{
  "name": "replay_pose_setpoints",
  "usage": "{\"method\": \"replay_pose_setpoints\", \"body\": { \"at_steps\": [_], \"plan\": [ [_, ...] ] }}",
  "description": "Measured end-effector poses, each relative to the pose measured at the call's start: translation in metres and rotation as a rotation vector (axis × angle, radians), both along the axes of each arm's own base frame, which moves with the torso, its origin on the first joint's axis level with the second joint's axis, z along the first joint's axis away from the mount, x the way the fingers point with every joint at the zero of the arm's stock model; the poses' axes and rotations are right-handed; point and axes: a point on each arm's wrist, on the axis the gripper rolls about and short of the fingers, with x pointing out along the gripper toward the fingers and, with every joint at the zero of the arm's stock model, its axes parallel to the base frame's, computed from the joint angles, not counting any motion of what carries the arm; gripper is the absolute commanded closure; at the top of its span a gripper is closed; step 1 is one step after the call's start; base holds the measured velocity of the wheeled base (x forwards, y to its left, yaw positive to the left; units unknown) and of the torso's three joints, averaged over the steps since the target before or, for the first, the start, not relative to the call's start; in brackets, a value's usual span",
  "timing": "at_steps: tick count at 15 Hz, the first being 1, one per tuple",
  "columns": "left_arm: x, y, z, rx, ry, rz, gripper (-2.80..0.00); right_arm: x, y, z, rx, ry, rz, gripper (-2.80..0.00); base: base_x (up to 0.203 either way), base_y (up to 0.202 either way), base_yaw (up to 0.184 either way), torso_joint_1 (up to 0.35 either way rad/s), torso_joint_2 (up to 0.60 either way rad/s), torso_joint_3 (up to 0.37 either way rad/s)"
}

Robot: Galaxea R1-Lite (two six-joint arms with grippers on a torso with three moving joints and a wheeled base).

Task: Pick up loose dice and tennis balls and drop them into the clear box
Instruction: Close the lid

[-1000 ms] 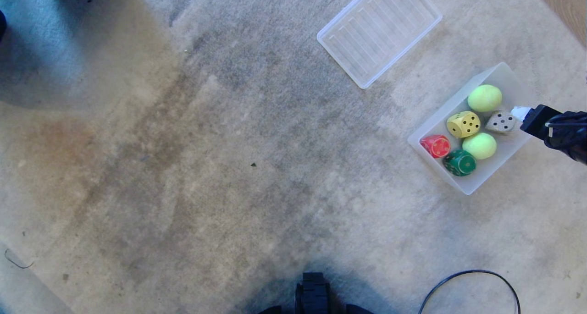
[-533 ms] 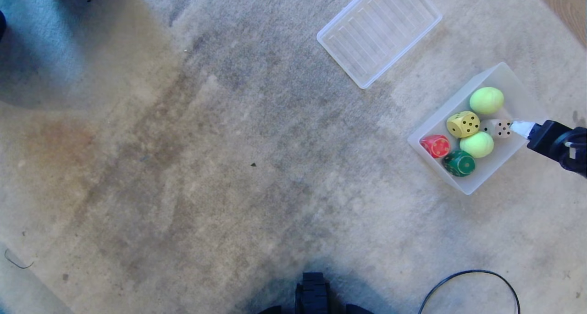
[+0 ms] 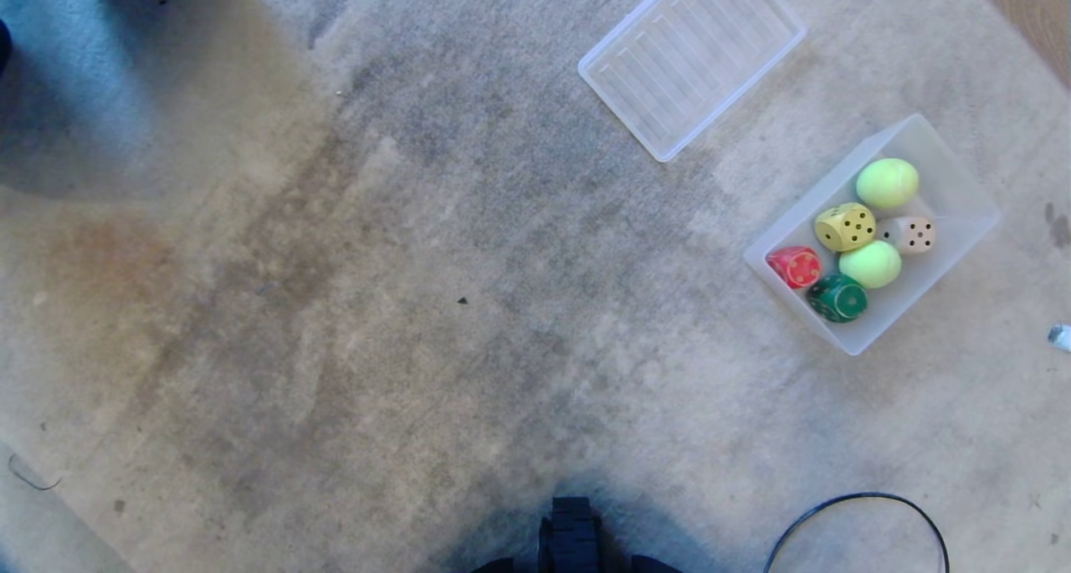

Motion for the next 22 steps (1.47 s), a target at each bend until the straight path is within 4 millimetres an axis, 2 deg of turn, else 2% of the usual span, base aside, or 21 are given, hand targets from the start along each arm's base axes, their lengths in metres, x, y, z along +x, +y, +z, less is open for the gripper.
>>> {"method": "replay_pose_setpoints", "body": {
  "at_steps": [2,5,8,10,14,18,22],
  "plan": [
    [0.0,0.0,0.0,0.0,0.0,0.0,0.0,-0.037,0.006,-0.014,-0.01,0.029,0.027,0.0,0.0,0.0,0.0,0.0,0.0,0.0],
    [0.0,0.0,0.0,0.0,0.0,0.0,0.0,-0.087,0.011,-0.051,-0.062,0.074,0.061,0.0,0.0,0.0,0.0,0.0,0.0,0.0],
    [0.0,0.0,0.0,0.0,0.0,0.0,0.0,-0.118,0.013,-0.096,-0.134,0.108,0.084,0.0,0.0,0.0,0.0,0.0,0.0,0.0],
    [0.0,0.0,0.0,-0.001,0.0,0.0,0.0,-0.124,0.014,-0.116,-0.167,0.099,0.086,0.0,0.0,0.0,0.0,0.0,0.0,0.0],
    [0.0,0.0,0.0,0.0,0.0,0.0,0.0,-0.131,0.014,-0.134,-0.209,-0.014,0.158,0.0,0.0,0.0,0.0,0.0,0.0,0.0],
    [0.0,0.0,0.0,-0.001,0.0,0.0,0.0,-0.144,0.015,-0.143,-0.27,-0.15,0.221,0.0,0.0,0.0,0.0,0.0,0.0,0.0],
    [0.0,0.0,0.0,0.0,0.0,0.0,0.0,-0.148,0.015,-0.145,-0.273,-0.2,0.227,0.0,0.0,0.0,0.0,0.0,0.0,0.0]
  ]
}}
